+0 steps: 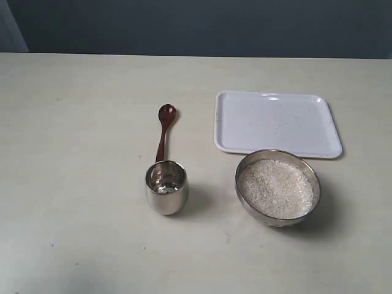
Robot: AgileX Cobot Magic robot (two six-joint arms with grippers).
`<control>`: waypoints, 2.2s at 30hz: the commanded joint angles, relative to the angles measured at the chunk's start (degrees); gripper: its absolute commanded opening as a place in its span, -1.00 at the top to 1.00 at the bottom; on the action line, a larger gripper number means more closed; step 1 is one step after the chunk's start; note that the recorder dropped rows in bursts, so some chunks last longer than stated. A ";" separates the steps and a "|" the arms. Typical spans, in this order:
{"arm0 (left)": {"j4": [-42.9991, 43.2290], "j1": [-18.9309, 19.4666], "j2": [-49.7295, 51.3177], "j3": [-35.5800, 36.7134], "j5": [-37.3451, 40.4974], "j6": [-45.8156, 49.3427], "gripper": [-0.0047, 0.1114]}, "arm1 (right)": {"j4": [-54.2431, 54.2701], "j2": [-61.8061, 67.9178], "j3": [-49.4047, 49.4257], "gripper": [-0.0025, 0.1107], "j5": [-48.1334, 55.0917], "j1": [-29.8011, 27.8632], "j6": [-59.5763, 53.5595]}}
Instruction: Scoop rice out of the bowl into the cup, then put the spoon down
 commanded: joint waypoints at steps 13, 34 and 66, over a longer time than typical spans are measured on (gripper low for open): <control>-0.32 -0.23 -0.22 -0.25 -0.75 -0.18 0.91 | -0.42 4.11 -6.01 0.97 56.05 1.96 -23.37; -0.32 -0.23 -0.22 -0.25 -0.75 -0.18 0.91 | -0.42 17.31 -14.60 0.97 32.61 15.90 -19.25; -0.32 -0.23 -0.22 -0.25 -0.75 -0.18 0.91 | 86.01 46.14 -51.99 0.97 105.53 42.61 -109.12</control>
